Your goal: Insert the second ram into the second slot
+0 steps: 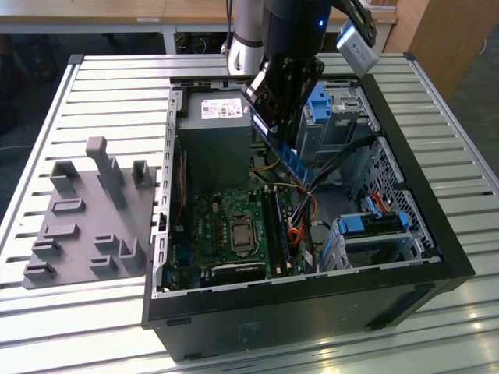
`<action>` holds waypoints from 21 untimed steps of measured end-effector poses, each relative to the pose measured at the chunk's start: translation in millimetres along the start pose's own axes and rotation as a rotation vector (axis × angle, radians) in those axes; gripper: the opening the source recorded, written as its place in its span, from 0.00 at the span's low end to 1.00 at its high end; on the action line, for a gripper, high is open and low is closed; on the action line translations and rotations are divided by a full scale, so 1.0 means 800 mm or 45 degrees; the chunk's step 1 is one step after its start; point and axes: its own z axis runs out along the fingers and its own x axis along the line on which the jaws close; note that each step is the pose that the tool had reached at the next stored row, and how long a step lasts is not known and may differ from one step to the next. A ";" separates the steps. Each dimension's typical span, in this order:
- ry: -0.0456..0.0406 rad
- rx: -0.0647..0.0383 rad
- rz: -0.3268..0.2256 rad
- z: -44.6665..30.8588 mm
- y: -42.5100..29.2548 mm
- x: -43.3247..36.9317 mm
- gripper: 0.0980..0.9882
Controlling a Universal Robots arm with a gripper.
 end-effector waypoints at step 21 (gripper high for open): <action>0.008 0.000 0.274 0.0001 0.0000 0.000 0.05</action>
